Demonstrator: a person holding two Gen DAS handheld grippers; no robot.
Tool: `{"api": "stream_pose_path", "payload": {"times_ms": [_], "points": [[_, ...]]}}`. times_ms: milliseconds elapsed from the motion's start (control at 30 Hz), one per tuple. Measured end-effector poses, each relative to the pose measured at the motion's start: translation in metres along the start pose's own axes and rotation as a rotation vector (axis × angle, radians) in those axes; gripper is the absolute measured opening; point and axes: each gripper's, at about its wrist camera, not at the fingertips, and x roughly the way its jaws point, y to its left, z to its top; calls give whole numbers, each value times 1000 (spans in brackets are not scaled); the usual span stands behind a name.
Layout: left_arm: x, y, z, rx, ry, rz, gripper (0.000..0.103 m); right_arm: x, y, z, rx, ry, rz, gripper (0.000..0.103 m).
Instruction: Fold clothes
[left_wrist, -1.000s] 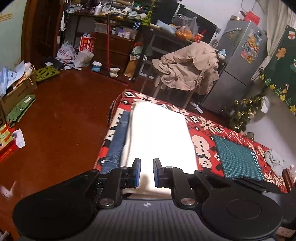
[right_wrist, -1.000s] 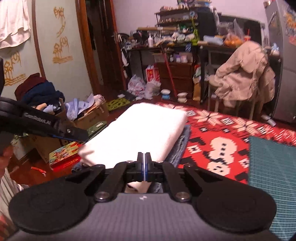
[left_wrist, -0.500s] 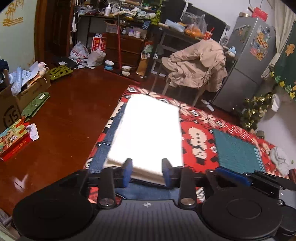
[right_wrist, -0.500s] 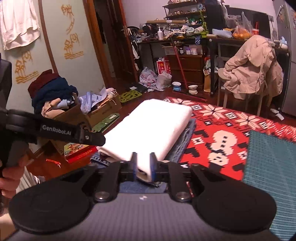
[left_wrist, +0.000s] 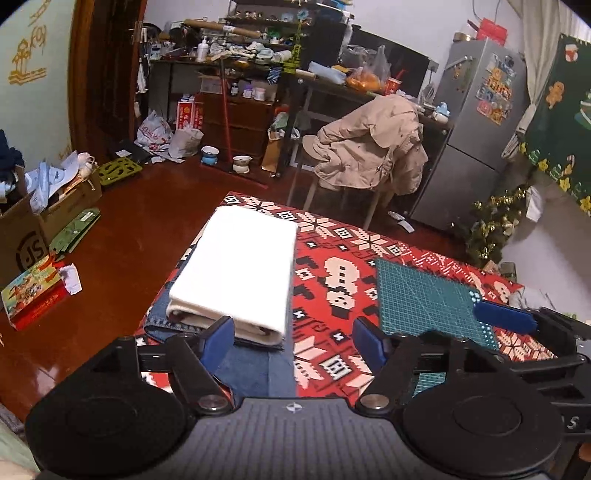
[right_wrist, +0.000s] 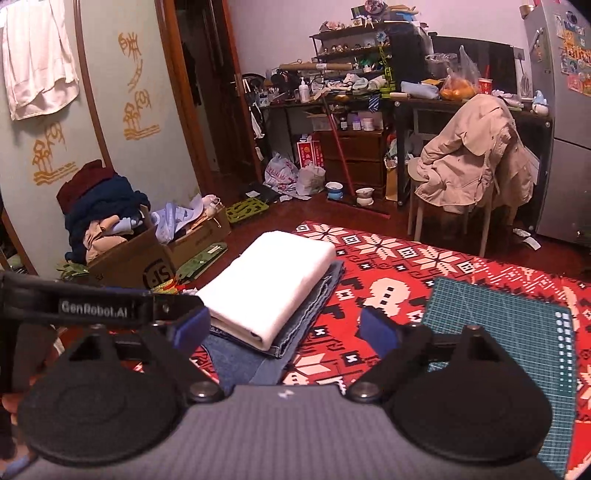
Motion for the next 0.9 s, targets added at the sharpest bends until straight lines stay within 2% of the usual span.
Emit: {"api": "stream_pose_path", "payload": {"times_ms": [33, 133, 267, 400, 500, 567, 733, 900], "points": [[-3, -3, -2, -11, 0, 3, 71, -6, -1, 0, -6, 5, 0, 102], [-12, -14, -7, -8, 3, 39, 72, -23, -1, 2, -26, 26, -1, 102], [-24, -26, -13, -1, -13, 134, 74, -43, -3, 3, -27, 42, 0, 102], [-34, -36, -18, 20, -43, 219, 85, -56, -8, 2, -15, 60, 19, 102], [-37, -44, -23, 53, -47, 273, 88, -62, -11, 0, -6, 69, 16, 102], [-38, -48, -26, 62, -37, 283, 90, -65, -13, 0, 2, 79, 16, 102], [-44, -43, -31, 27, 22, 208, 90, -68, -14, -1, 12, 116, -6, 102], [-48, -49, -35, 32, 9, 270, 90, -72, -10, -4, -6, 130, -35, 102]]}}
